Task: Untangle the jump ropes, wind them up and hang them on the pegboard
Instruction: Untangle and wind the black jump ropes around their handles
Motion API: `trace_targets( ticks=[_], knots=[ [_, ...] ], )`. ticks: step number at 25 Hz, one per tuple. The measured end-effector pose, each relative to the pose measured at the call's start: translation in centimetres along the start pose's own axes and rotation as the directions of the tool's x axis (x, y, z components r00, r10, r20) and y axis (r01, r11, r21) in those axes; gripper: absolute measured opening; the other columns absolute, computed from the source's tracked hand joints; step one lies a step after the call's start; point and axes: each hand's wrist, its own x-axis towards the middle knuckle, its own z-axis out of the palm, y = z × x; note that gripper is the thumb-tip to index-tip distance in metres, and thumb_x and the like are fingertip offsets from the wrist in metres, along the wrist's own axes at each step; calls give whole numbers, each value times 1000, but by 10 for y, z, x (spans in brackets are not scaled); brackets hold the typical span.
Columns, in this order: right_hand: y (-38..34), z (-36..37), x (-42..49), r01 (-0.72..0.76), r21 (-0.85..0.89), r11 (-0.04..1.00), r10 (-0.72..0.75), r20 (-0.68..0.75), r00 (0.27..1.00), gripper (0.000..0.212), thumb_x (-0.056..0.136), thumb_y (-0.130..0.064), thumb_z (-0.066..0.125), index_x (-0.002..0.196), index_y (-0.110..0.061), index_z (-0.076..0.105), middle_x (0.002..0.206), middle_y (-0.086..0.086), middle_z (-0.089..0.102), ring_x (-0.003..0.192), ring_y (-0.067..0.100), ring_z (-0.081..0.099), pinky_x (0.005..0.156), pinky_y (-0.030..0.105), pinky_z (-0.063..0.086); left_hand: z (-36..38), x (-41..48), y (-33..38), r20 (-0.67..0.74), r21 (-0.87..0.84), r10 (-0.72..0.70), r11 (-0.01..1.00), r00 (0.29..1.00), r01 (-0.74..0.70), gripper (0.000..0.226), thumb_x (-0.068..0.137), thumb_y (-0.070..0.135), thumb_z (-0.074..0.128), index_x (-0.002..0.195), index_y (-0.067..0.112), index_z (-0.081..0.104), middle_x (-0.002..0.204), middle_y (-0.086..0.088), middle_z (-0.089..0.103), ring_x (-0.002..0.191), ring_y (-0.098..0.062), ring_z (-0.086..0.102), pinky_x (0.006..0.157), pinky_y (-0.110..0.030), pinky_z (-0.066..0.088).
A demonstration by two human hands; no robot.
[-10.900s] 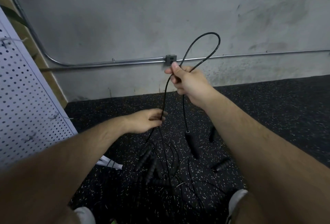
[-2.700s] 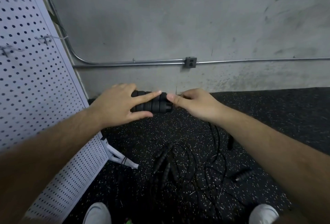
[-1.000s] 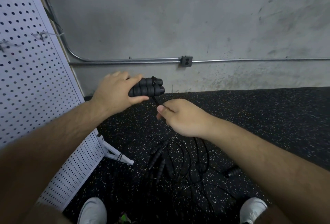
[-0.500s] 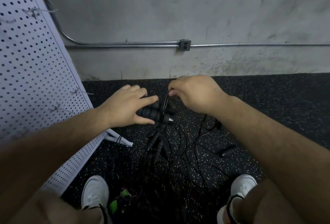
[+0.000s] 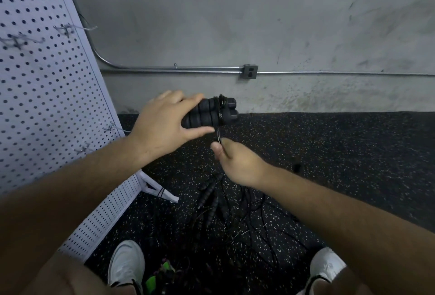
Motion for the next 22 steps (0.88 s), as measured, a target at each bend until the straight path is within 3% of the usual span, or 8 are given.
trace_targets(
  ticks=[5, 9, 13, 16, 19, 22],
  knots=[
    [-31, -3, -10, 4, -77, 997, -3, 2, 1000, 42, 109, -42, 29, 97, -11, 54, 83, 4, 59, 72, 18, 56, 61, 34, 39, 17, 7, -30, 94, 148, -11, 989, 996, -3, 84, 80, 81, 48, 143, 26, 51, 105, -4, 62, 97, -24, 55, 86, -41, 47],
    [-45, -29, -26, 18, -239, 971, -2, 70, 998, 39, 109, -40, 32, 79, -19, 46, 74, -1, 55, 63, 11, 51, 52, 27, 32, 27, 7, -26, 109, 183, 29, 982, 994, -49, 82, 79, 79, 49, 141, 25, 54, 104, -6, 62, 97, -28, 56, 83, -42, 47],
    [-49, -56, -27, 90, -559, 824, -172, -97, 980, 31, 108, -41, 35, 87, -22, 48, 75, -8, 54, 62, 11, 53, 53, 28, 39, 31, 4, -23, 164, 216, 58, 972, 985, -93, 84, 78, 80, 45, 142, 26, 53, 109, -4, 62, 100, -25, 56, 85, -41, 45],
    [-28, -75, -10, 91, -669, 738, -272, -171, 947, 34, 106, -46, 37, 98, -22, 59, 88, -7, 59, 78, 19, 60, 64, 31, 45, 34, 0, -10, 167, 209, 184, 953, 969, -217, 84, 78, 80, 46, 139, 23, 57, 104, -4, 63, 95, -23, 57, 84, -40, 47],
    [-1, -90, 5, 122, -662, 740, -327, -195, 925, 40, 100, -57, 41, 106, -28, 67, 98, -7, 66, 88, 16, 63, 67, 30, 47, 34, -5, 4, 165, 112, 265, 952, 950, -285, 85, 81, 84, 40, 139, 23, 57, 102, -1, 62, 94, -21, 56, 84, -39, 47],
    [22, -97, 11, 152, -520, 841, -294, -204, 934, 43, 92, -65, 45, 101, -32, 70, 98, -11, 67, 89, 11, 59, 71, 29, 46, 25, -7, 16, 132, -54, 320, 947, 938, -316, 85, 81, 86, 42, 139, 25, 57, 100, 4, 59, 92, -18, 53, 82, -37, 48]
  ],
)
